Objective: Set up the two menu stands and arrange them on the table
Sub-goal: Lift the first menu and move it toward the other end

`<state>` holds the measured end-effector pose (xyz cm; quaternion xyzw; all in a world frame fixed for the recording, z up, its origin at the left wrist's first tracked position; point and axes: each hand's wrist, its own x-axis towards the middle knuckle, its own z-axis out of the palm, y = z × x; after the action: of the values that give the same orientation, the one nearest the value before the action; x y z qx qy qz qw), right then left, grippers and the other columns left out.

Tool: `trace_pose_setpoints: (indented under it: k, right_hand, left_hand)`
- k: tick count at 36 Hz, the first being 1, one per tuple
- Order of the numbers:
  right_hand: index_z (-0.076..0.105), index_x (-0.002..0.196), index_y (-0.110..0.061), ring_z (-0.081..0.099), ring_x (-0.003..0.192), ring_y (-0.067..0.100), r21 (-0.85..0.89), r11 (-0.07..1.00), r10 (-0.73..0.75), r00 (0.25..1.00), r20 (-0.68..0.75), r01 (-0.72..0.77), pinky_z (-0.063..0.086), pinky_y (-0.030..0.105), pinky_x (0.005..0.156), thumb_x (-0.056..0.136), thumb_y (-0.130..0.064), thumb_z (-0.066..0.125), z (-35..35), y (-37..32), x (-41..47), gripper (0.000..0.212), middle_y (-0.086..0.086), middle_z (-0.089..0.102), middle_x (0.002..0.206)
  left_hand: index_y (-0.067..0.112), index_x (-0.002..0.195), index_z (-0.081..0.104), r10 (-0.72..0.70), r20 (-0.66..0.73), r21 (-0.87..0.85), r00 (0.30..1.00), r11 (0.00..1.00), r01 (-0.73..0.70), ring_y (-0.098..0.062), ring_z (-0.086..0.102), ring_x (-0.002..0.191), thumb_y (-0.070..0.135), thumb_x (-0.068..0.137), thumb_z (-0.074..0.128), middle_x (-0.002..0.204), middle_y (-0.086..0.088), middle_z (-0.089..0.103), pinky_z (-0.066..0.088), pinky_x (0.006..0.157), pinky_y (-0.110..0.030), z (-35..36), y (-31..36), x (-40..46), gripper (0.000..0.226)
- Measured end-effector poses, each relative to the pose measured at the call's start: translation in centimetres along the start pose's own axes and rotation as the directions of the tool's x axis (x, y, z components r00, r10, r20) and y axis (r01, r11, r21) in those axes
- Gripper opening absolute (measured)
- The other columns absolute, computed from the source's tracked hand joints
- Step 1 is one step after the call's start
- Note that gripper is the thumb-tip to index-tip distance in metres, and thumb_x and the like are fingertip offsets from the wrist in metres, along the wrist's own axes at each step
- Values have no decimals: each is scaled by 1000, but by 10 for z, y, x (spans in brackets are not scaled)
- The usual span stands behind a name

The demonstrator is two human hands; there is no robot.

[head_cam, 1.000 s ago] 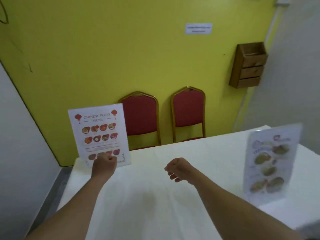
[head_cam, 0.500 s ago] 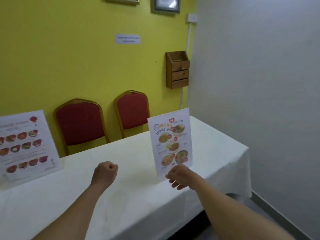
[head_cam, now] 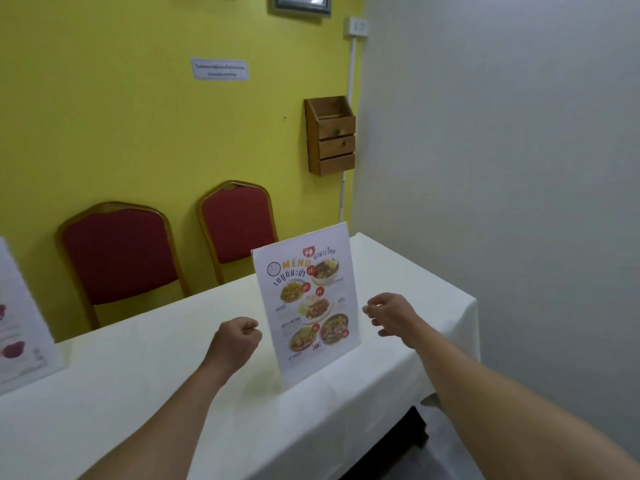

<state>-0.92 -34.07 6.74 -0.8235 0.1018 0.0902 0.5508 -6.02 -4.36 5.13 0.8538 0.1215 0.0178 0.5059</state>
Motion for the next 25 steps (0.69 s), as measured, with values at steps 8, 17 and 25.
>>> trace_pose_setpoints:
  k: [8,17,25]
  right_hand:
    - [50,129,-8,59,91,26,7,1000,-13,1000,-23,13,53,42,82,84,-21,66,5,-13,39,48,14,62,108]
    - [34,144,-10,52,105,23,-78,996,-28,998,65,33,43,34,87,86,-18,61,16,-11,74,64,14,44,144]
    - [62,116,-19,63,108,25,-121,992,-24,983,180,46,51,36,96,84,-17,55,29,5,92,33,7,66,120]
  left_hand:
    - [3,107,69,-18,70,7,997,1000,17,-23,64,86,22,68,63,98,-11,73,52,81,-33,9,10,7,44]
    - [-4,71,64,-5,-47,59,999,998,8,-37,68,73,26,69,58,70,-17,71,56,65,-48,33,-1,16,30]
    - [-12,76,64,-191,-160,-114,969,978,174,-37,67,69,4,85,62,79,-28,69,60,73,-51,53,-6,15,19]
